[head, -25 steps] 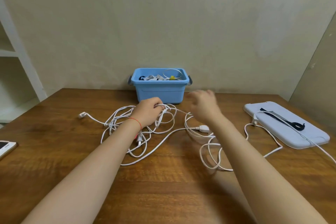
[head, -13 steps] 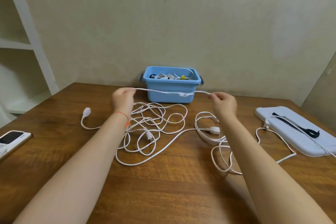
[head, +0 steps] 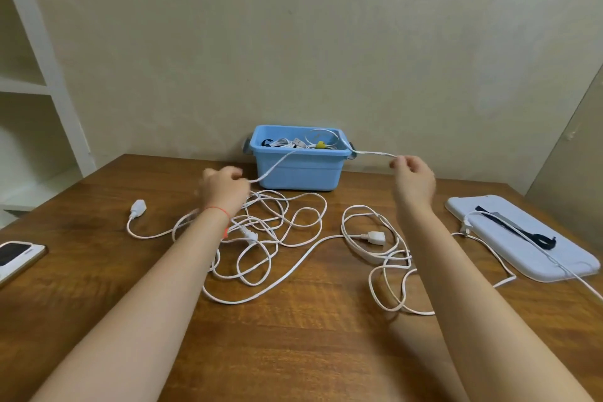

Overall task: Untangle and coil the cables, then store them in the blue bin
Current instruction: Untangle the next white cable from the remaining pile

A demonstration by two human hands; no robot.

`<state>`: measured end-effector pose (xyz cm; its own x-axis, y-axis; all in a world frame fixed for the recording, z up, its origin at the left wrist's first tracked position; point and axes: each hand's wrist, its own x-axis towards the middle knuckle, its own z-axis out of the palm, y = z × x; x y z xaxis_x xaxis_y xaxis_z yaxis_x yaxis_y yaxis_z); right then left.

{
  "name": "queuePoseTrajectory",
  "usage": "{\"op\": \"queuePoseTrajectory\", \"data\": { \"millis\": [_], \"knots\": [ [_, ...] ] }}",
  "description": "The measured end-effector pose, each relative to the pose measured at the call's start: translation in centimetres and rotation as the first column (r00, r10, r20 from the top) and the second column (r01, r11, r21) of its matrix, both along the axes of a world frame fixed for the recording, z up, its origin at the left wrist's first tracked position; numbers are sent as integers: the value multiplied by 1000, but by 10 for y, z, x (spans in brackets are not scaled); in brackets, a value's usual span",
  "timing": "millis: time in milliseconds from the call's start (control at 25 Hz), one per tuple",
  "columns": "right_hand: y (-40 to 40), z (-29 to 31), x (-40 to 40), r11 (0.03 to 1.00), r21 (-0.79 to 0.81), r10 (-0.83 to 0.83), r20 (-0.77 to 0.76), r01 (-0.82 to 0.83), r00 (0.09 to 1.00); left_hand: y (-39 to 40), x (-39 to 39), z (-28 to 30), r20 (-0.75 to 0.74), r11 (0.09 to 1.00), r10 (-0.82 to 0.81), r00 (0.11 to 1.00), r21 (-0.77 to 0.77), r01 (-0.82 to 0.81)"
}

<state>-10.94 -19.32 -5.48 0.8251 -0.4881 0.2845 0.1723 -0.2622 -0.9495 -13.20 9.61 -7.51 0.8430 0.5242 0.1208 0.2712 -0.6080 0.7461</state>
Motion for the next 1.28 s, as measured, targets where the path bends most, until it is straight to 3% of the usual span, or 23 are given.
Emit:
{"op": "queuePoseTrajectory", "data": {
  "millis": [80,120,200,280,360,440,480,560,640,720,840,1000,1120,1200,1280],
  "knots": [
    [17,11,-12,942,-108,312,-53,-316,949,-33,-8,13,197,968,-230,953,144,204],
    [23,17,-19,875,-149,453,-86,-461,887,-50,-12,23,315,939,-341,886,159,305],
    [27,27,-30,726,-188,650,-126,-661,750,-83,-18,44,431,825,-532,729,67,562],
    [22,32,-34,658,-201,716,-130,-726,685,-107,-28,61,487,667,-601,634,-131,733],
    [13,33,-35,653,-216,710,-157,-725,686,-119,-29,70,522,616,-547,655,-279,737],
    [5,28,-38,621,-220,721,-216,-752,658,-121,-27,70,440,623,-549,711,-351,699],
    [3,26,-40,588,-206,742,-246,-782,623,-120,-26,68,379,574,-597,707,-414,706],
    [-2,21,-45,517,-122,813,-240,-847,531,-112,-27,60,264,379,-749,608,-581,720],
    [-9,18,-45,456,81,888,-114,-886,446,-100,-27,51,246,217,-833,496,-679,702],
    [-19,15,-40,436,264,889,21,-861,457,-91,-22,43,289,161,-802,523,-738,656],
    [-29,9,-35,518,306,829,51,-799,557,-87,-17,40,303,250,-718,627,-729,638],
    [-16,8,-38,547,255,823,10,-798,567,-100,-20,43,267,386,-738,619,-585,713],
    [-7,11,-36,618,97,786,-61,-780,615,-108,-25,44,198,499,-730,654,-498,709],
    [-3,14,-39,623,56,782,-68,-781,619,-107,-21,43,156,614,-677,719,-419,669],
    [-3,19,-45,560,82,828,-78,-825,555,-102,-8,38,183,730,-518,836,-415,543]
  ]
}}
